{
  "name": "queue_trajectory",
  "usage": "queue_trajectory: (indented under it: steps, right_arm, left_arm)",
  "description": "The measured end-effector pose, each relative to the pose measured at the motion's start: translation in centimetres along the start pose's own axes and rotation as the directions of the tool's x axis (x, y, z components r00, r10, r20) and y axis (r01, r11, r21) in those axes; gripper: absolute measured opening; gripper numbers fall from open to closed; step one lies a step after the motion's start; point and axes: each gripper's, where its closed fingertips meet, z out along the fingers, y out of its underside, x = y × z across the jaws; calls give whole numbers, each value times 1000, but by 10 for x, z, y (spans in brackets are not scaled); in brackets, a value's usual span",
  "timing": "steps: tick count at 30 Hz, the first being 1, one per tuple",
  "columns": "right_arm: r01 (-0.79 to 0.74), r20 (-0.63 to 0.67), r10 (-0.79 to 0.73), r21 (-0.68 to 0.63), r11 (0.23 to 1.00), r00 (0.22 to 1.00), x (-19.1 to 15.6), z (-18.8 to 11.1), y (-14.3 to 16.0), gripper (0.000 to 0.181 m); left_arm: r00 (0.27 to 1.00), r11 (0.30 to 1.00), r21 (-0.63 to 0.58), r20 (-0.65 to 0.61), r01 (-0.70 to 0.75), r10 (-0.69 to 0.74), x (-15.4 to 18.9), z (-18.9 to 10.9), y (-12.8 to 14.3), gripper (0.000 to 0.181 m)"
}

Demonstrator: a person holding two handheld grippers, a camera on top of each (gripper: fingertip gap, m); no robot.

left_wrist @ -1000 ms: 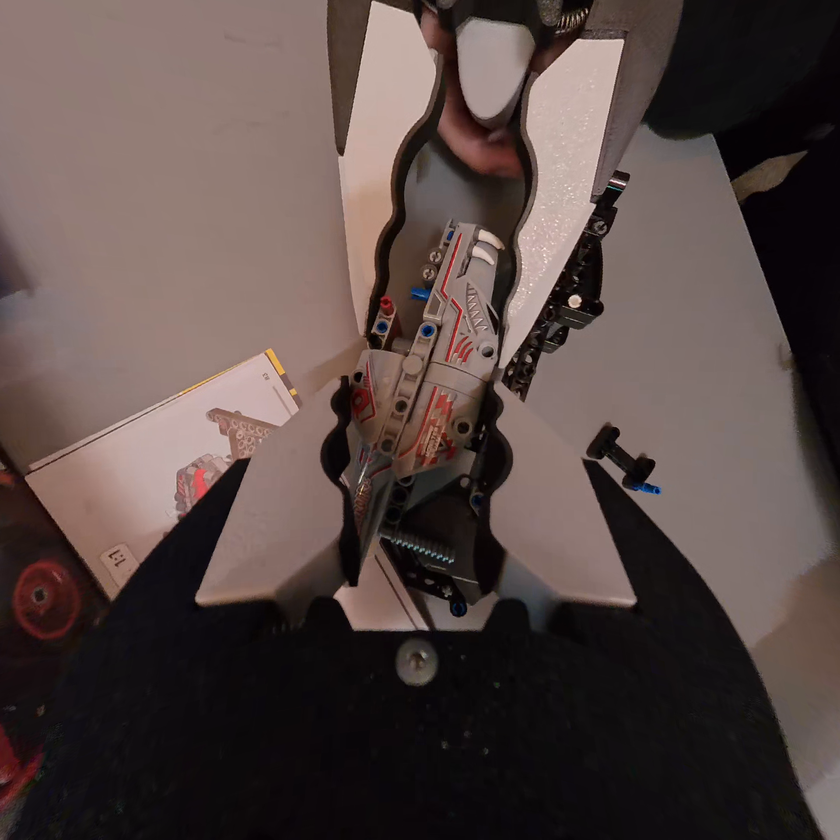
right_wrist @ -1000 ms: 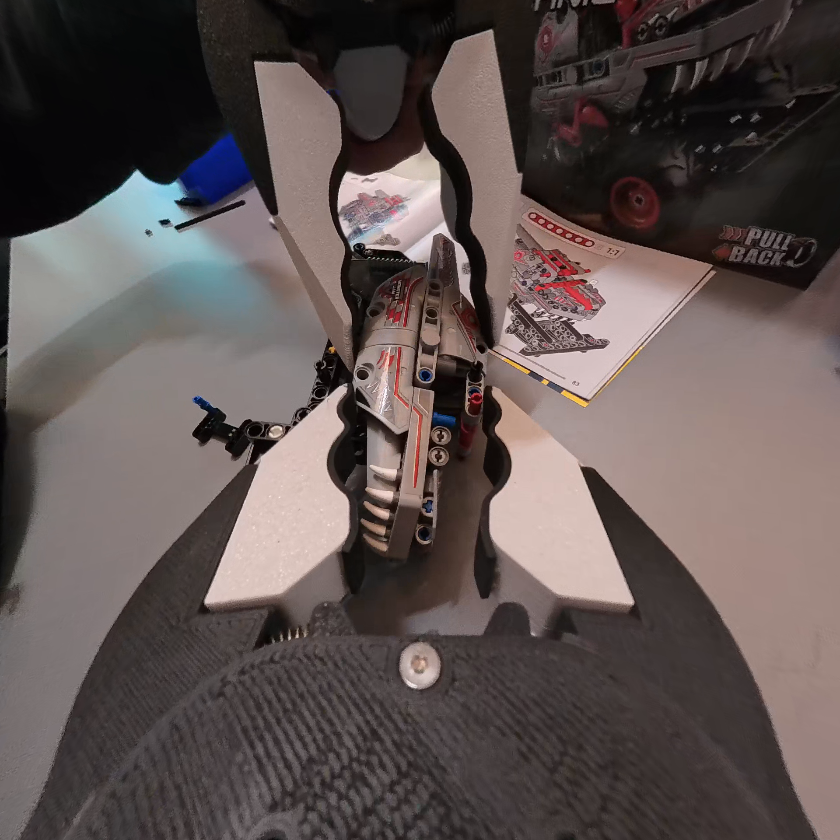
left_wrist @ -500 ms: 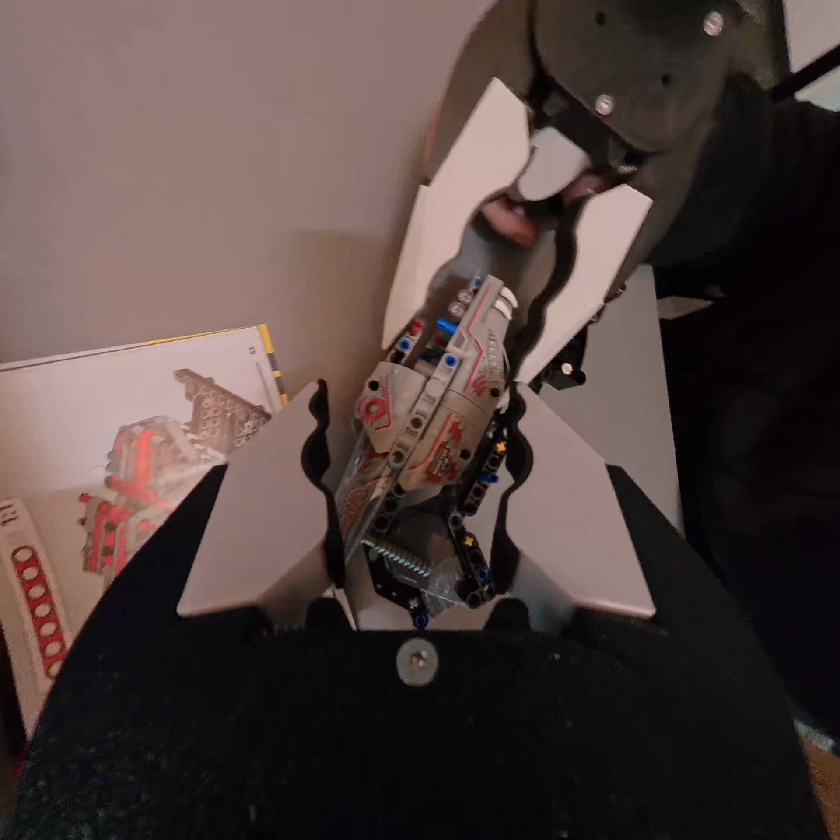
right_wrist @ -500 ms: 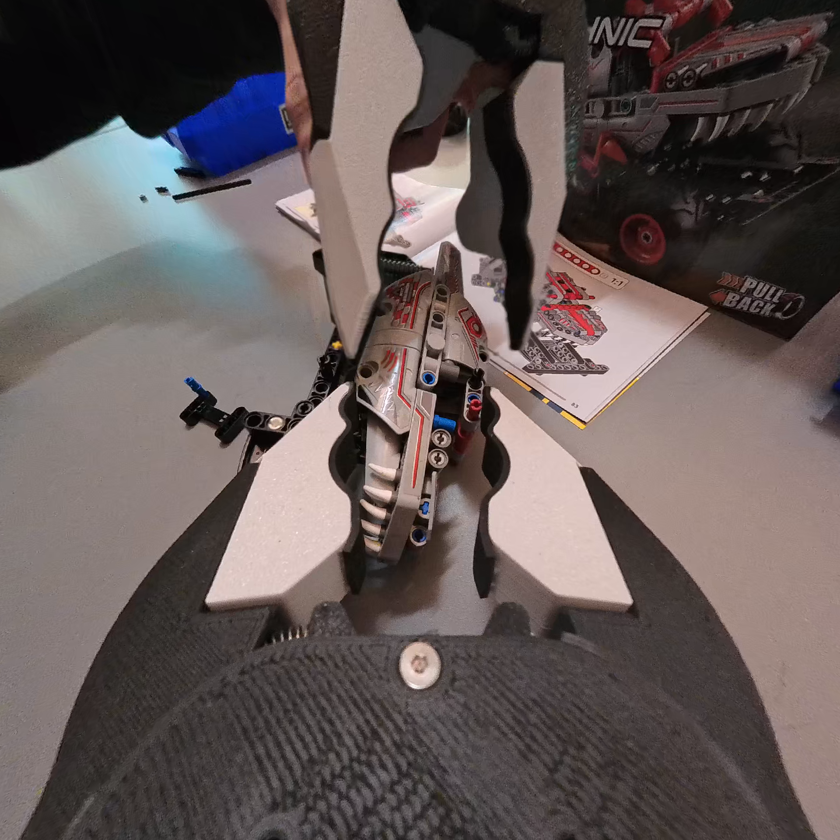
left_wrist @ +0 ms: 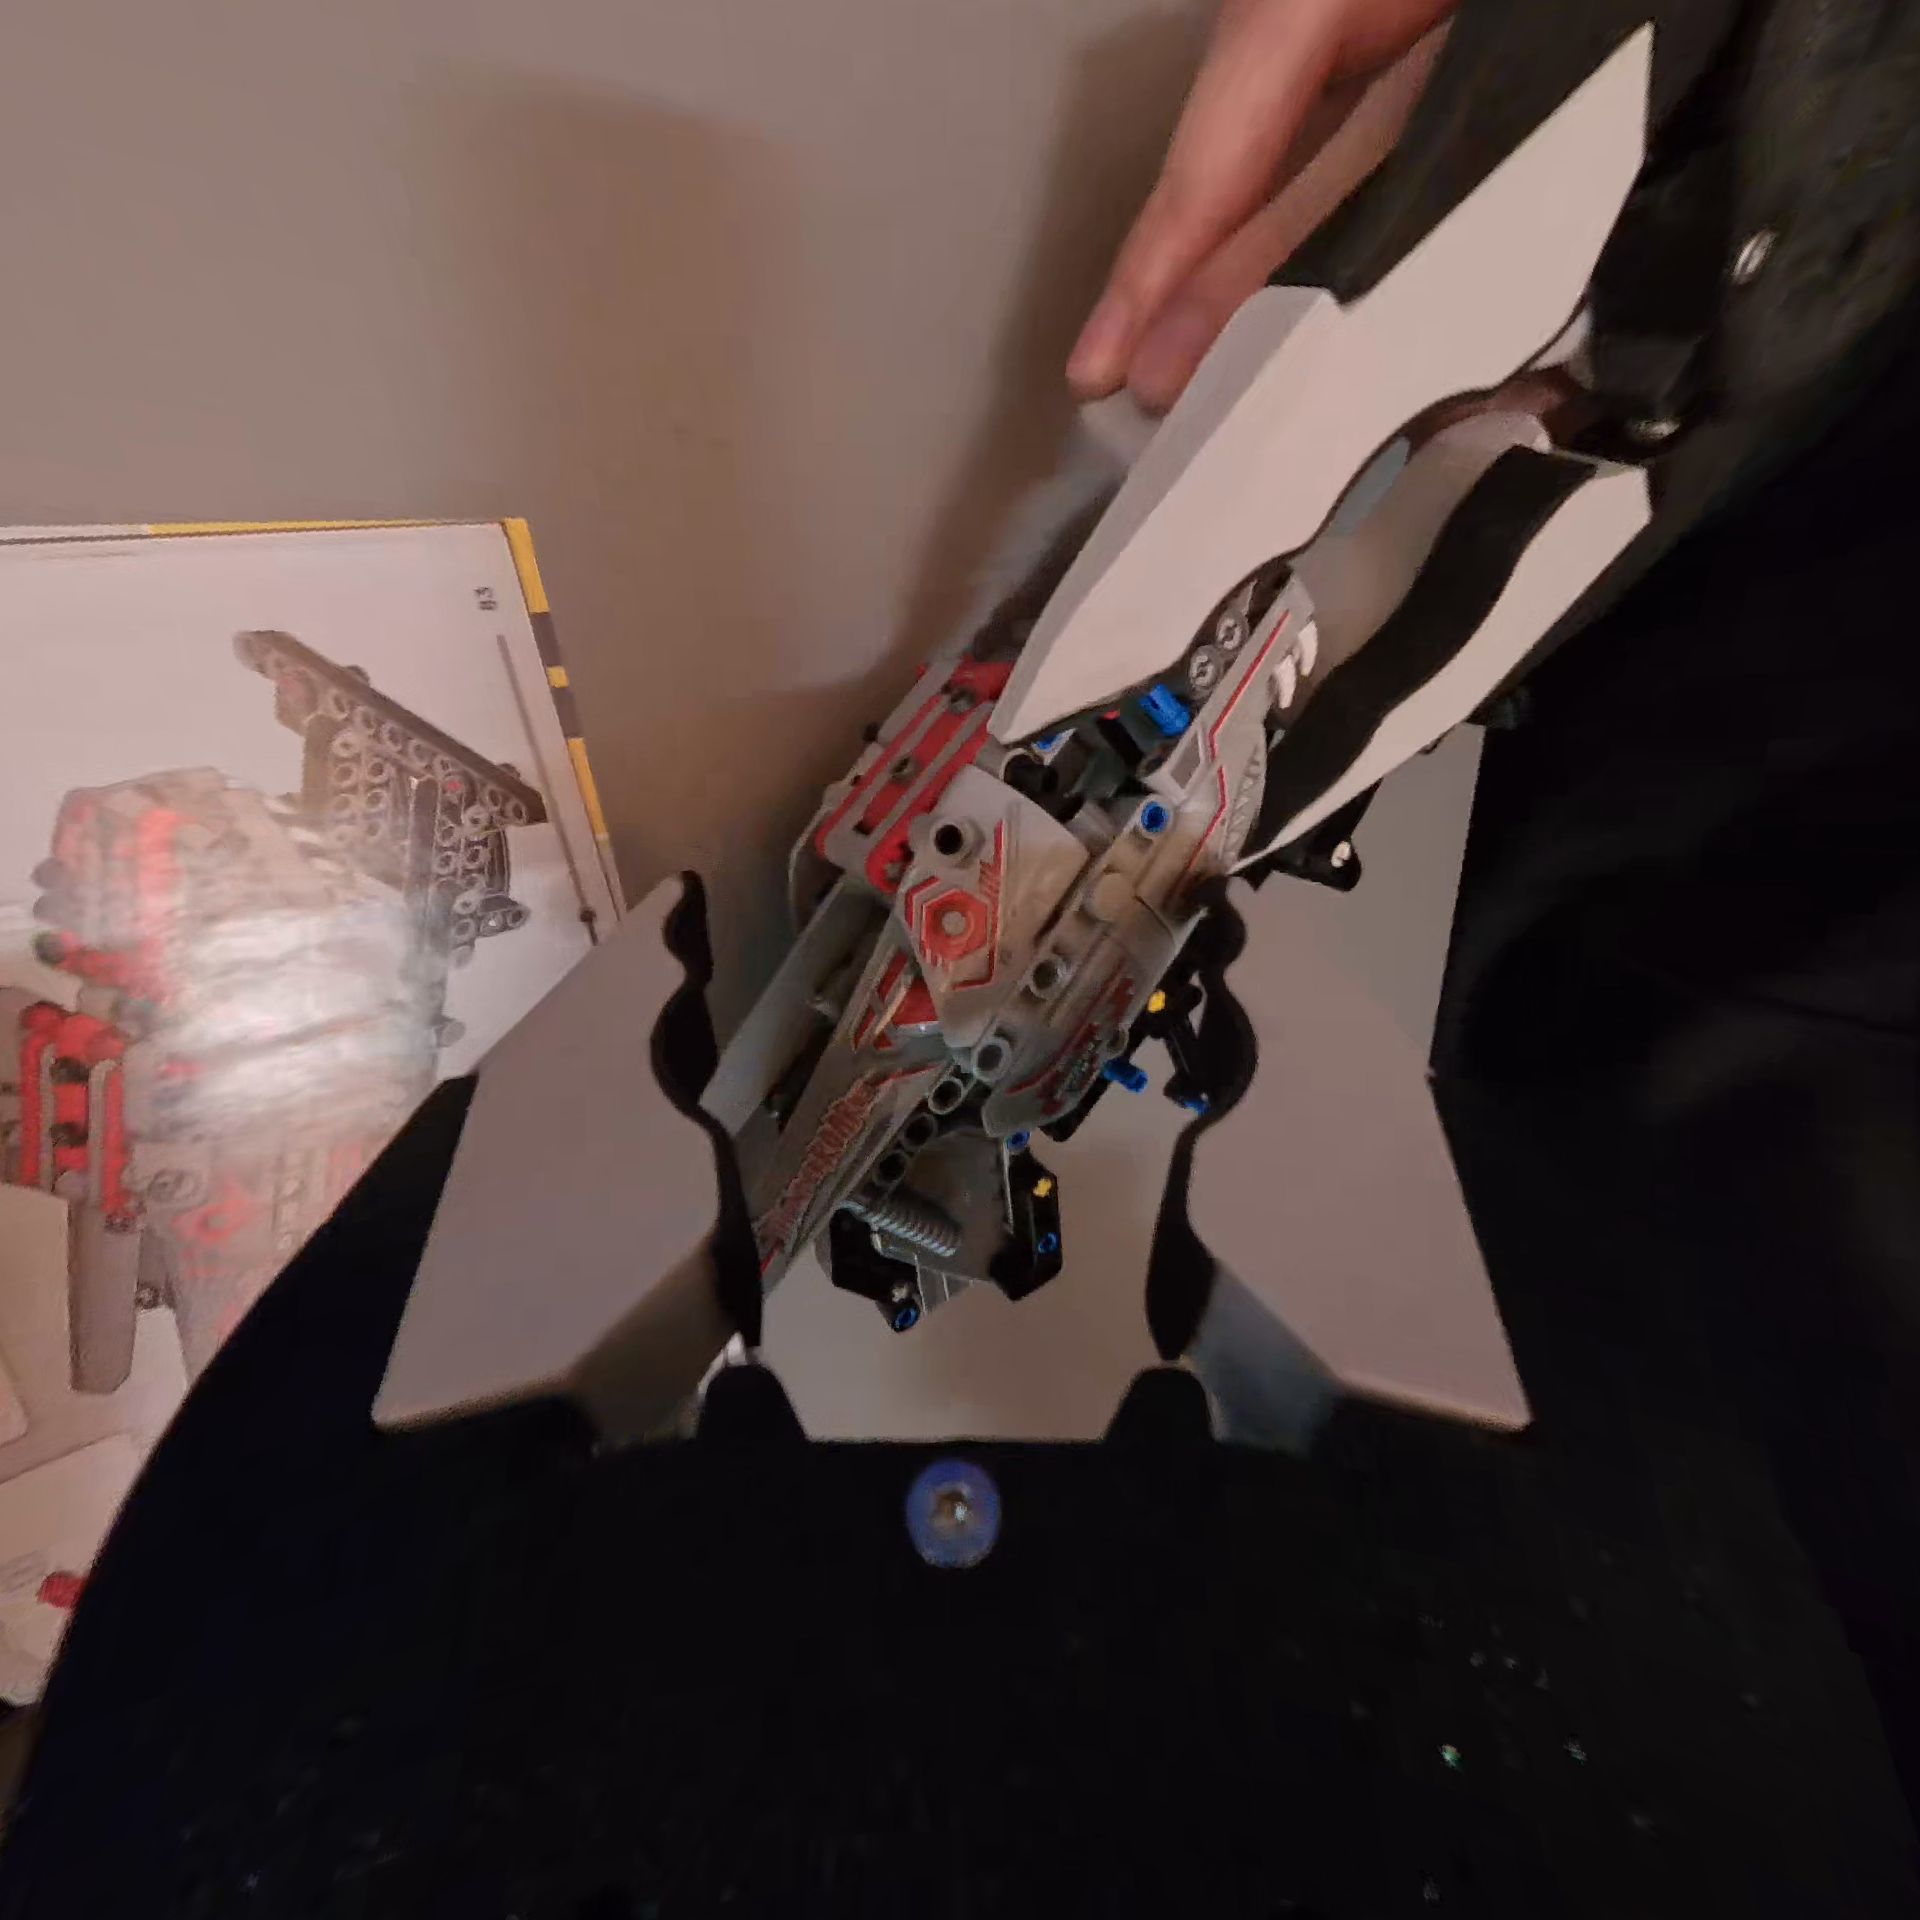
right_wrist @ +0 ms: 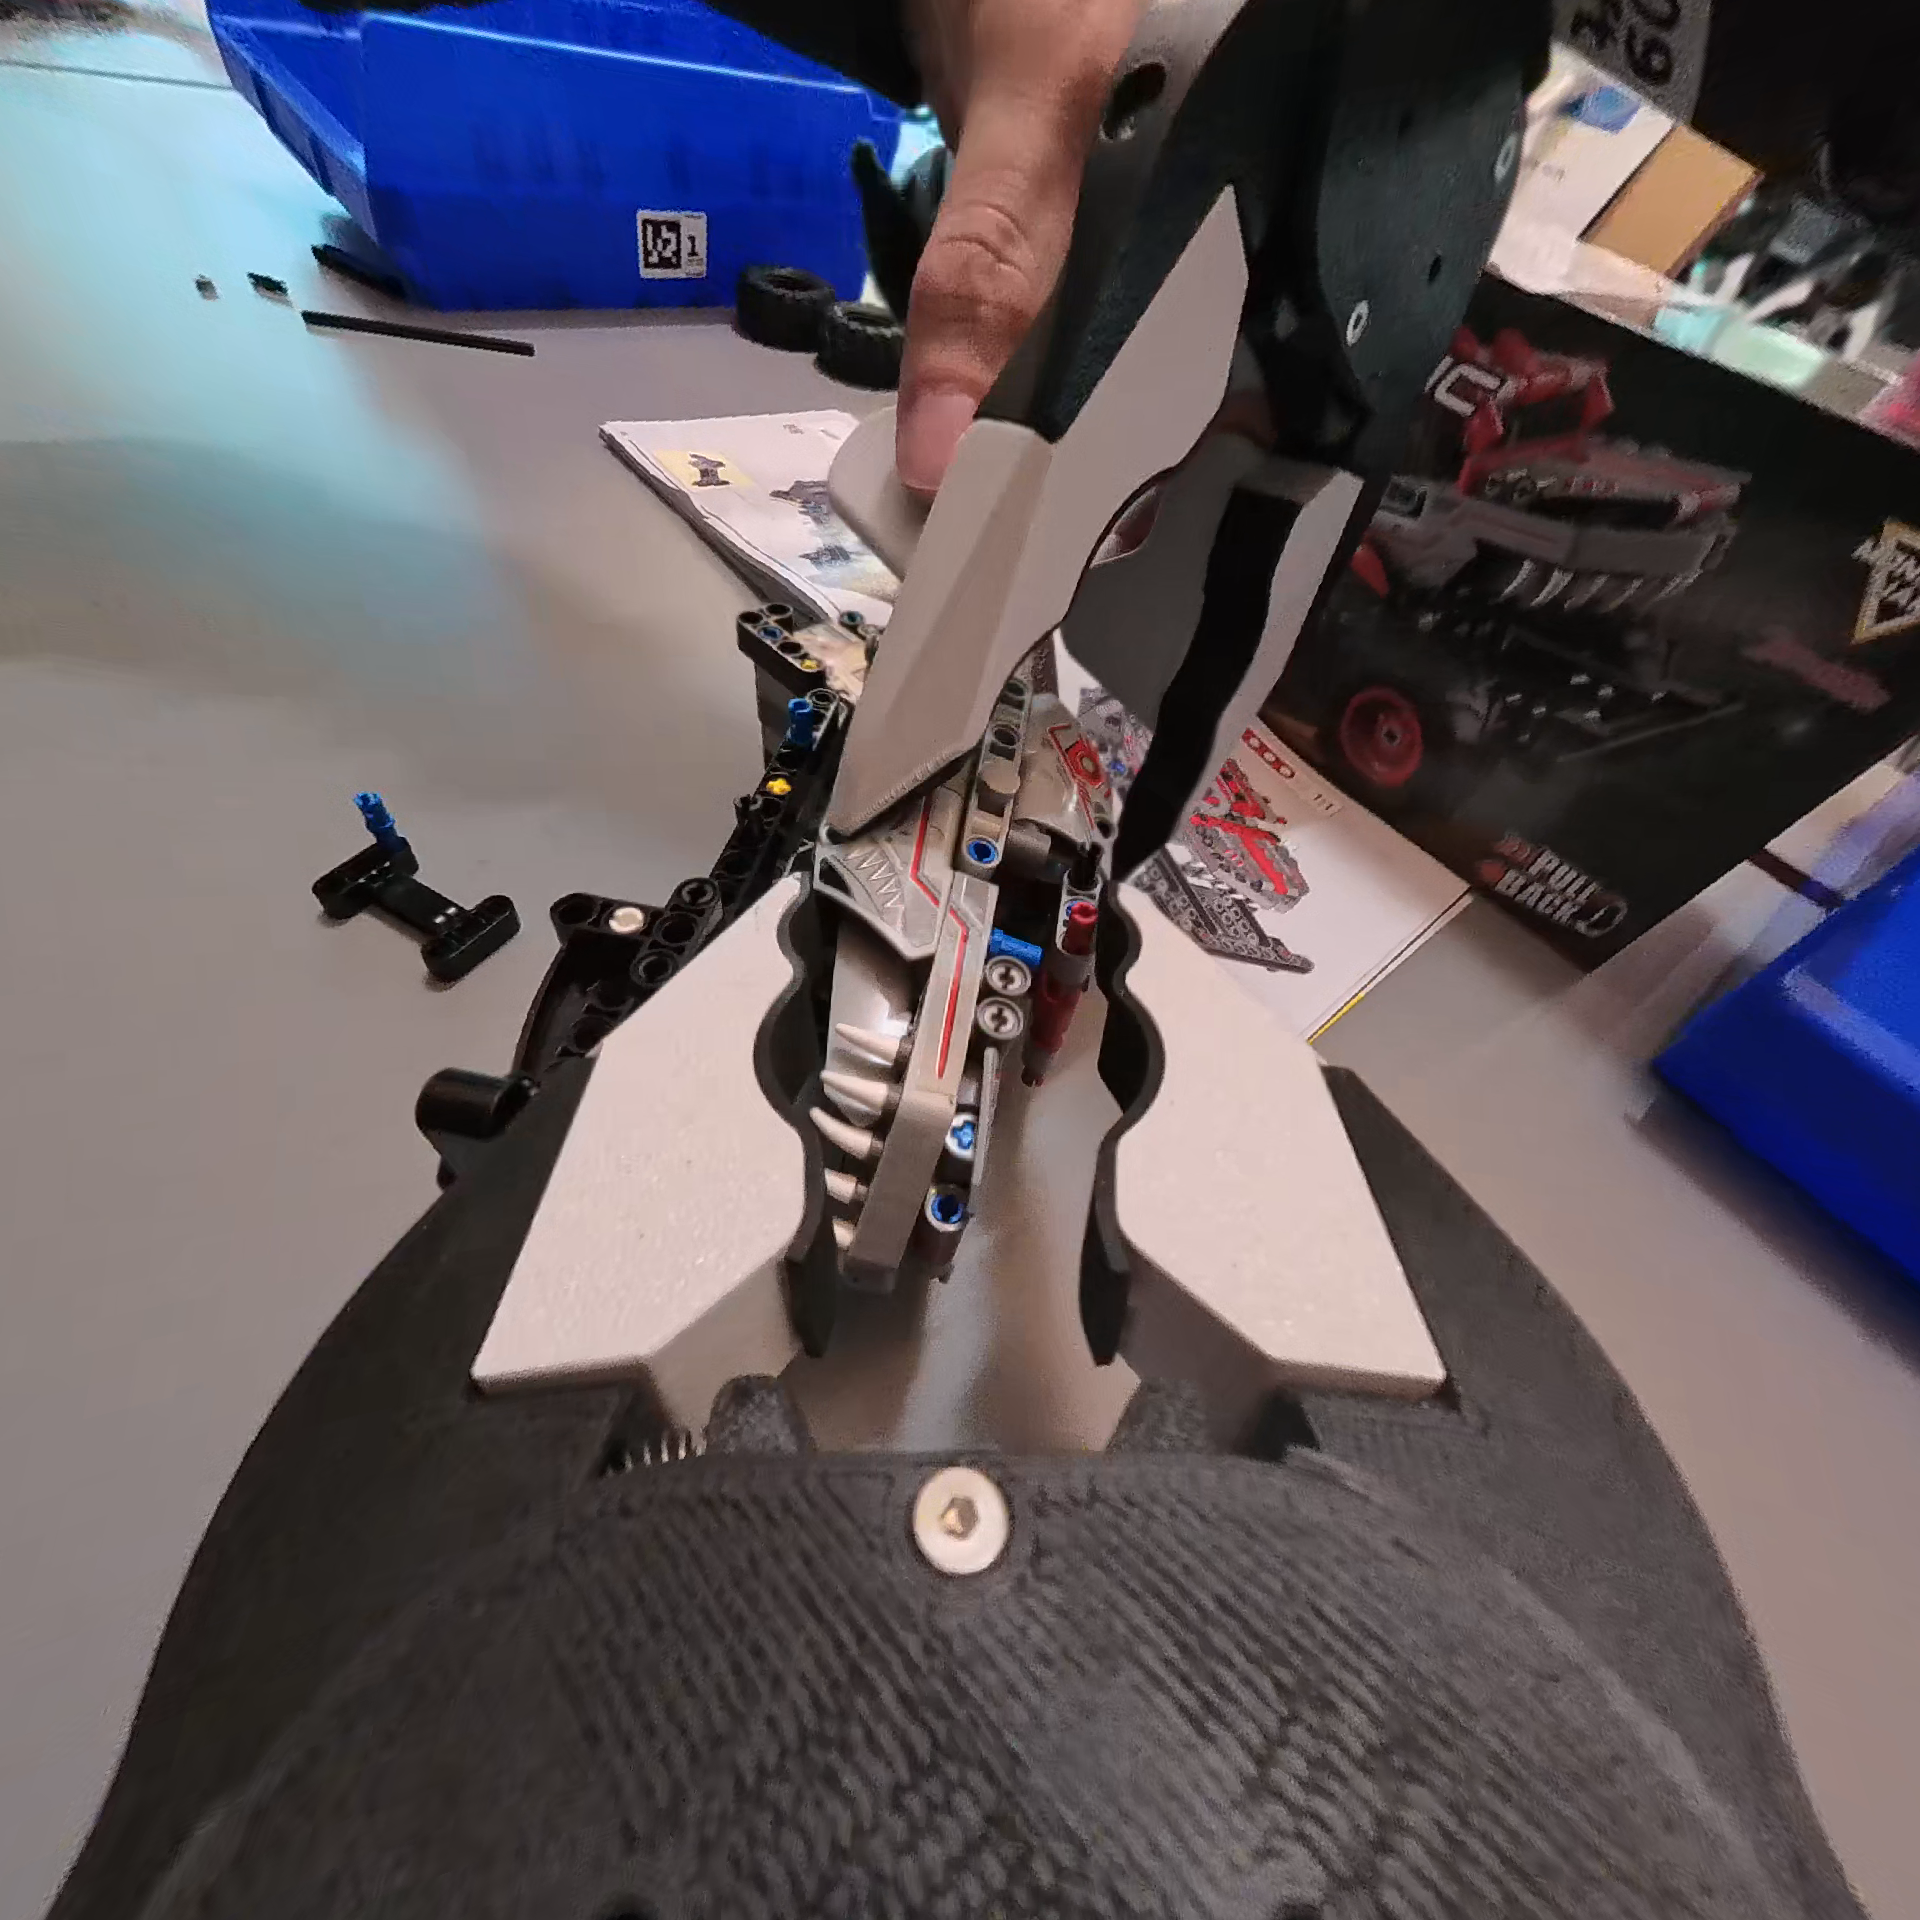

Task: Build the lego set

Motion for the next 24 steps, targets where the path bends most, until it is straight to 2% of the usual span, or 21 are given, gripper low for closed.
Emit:
queue_trajectory:
  steps: [5, 6, 13, 17, 24]
  right_arm:
    - [127, -23, -127, 25, 992, 992, -5, 0, -3, 51]
    - [140, -28, -139, 29, 990, 990, -6, 1, -3, 52]
    - [198, -51, -195, 44, 979, 979, -12, 2, -7, 53]
    - [209, -79, -205, 46, 977, 976, -10, 2, -8, 57]
    - [236, -125, -230, 41, 971, 965, -8, 2, -8, 55]
  left_arm:
    - [997, 998, -17, 28, -69, 69, 10, -1, 6, 78]
    - [996, 996, -13, 20, -86, 86, 15, -1, 7, 68]
    - [982, 981, 94, 102, -168, 159, 18, -2, 11, 67]
    - [982, 973, 158, 111, -170, 154, 19, -3, 11, 67]
    - [981, 975, 139, 108, -175, 160, 19, -3, 12, 67]
